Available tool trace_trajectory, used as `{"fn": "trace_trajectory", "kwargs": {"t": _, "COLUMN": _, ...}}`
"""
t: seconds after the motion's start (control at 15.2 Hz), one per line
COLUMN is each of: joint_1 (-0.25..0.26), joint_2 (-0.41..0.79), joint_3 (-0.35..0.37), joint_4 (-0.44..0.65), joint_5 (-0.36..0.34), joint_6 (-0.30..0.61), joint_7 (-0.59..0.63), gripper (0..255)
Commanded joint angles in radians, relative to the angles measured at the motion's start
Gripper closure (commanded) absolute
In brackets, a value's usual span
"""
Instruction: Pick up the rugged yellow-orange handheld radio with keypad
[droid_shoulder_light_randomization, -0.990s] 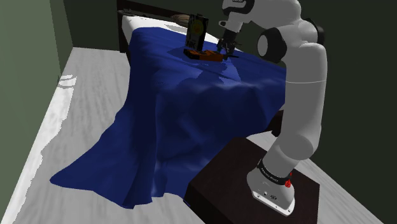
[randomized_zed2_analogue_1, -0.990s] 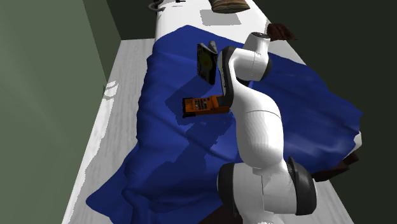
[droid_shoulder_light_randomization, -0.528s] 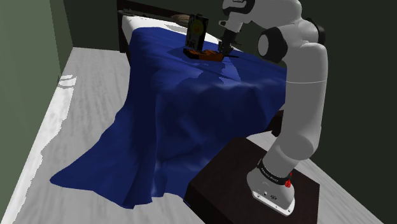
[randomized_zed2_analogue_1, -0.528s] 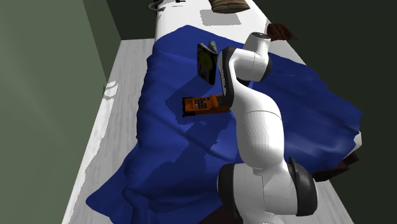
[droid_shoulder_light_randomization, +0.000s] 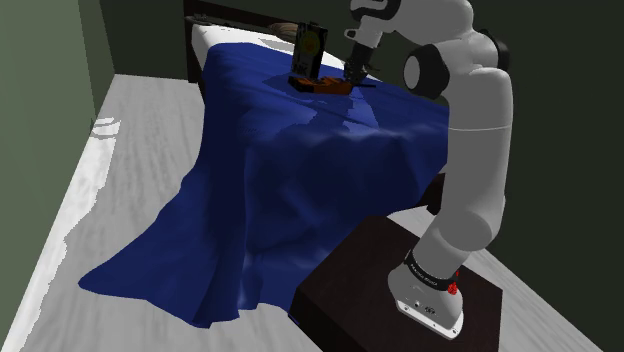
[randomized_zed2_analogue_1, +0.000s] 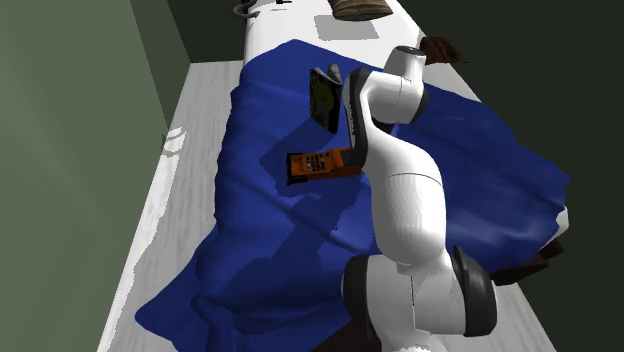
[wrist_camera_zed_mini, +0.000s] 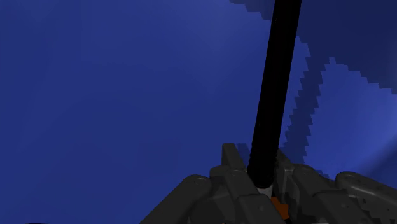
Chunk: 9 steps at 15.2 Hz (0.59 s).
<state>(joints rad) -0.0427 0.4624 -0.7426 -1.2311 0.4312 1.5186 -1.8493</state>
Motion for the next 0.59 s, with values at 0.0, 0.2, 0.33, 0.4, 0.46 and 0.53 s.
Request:
{"fn": "trace_trajectory", "kwargs": {"t": 0.0, "joint_1": -0.008, "joint_2": 0.002, "joint_3": 0.001, "joint_4": 0.033, "joint_5": 0.002, "joint_6": -0.030, "joint_7": 0.007, "gripper": 255}}
{"fn": "trace_trajectory", "kwargs": {"t": 0.2, "joint_1": -0.030, "joint_2": 0.017, "joint_3": 0.004, "joint_4": 0.099, "joint_5": 0.012, "joint_6": -0.079, "joint_7": 0.014, "gripper": 255}}
{"fn": "trace_trajectory", "kwargs": {"t": 0.33, "joint_1": -0.048, "joint_2": 0.030, "joint_3": 0.007, "joint_4": 0.148, "joint_5": 0.020, "joint_6": -0.115, "joint_7": 0.019, "gripper": 255}}
{"fn": "trace_trajectory", "kwargs": {"t": 0.4, "joint_1": -0.059, "joint_2": 0.037, "joint_3": 0.009, "joint_4": 0.175, "joint_5": 0.025, "joint_6": -0.133, "joint_7": 0.022, "gripper": 255}}
{"fn": "trace_trajectory", "kwargs": {"t": 0.46, "joint_1": -0.069, "joint_2": 0.045, "joint_3": 0.011, "joint_4": 0.203, "joint_5": 0.031, "joint_6": -0.152, "joint_7": 0.025, "gripper": 255}}
{"fn": "trace_trajectory", "kwargs": {"t": 0.53, "joint_1": -0.081, "joint_2": 0.054, "joint_3": 0.013, "joint_4": 0.232, "joint_5": 0.037, "joint_6": -0.172, "joint_7": 0.028, "gripper": 255}}
